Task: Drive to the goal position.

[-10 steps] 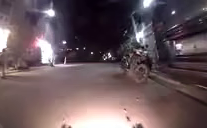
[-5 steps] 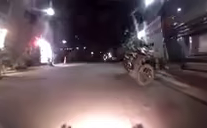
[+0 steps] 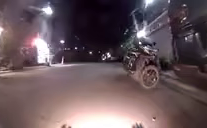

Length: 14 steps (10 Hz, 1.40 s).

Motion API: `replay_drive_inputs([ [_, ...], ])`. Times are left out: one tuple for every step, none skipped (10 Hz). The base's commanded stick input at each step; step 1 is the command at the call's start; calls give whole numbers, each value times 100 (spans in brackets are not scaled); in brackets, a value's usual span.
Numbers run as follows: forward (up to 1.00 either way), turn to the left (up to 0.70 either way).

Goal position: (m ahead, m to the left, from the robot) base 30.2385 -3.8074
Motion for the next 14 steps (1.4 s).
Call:
replay_drive_inputs([
  [60, 0],
  [60, 0],
  [60, 0],
  [60, 0],
  [60, 0],
  [60, 0],
  [60, 0],
  [60, -9],
  [60, -15],
  [60, -15],
  [60, -15],
  [60, -15],
  [60, -15],
  [60, -6],
])
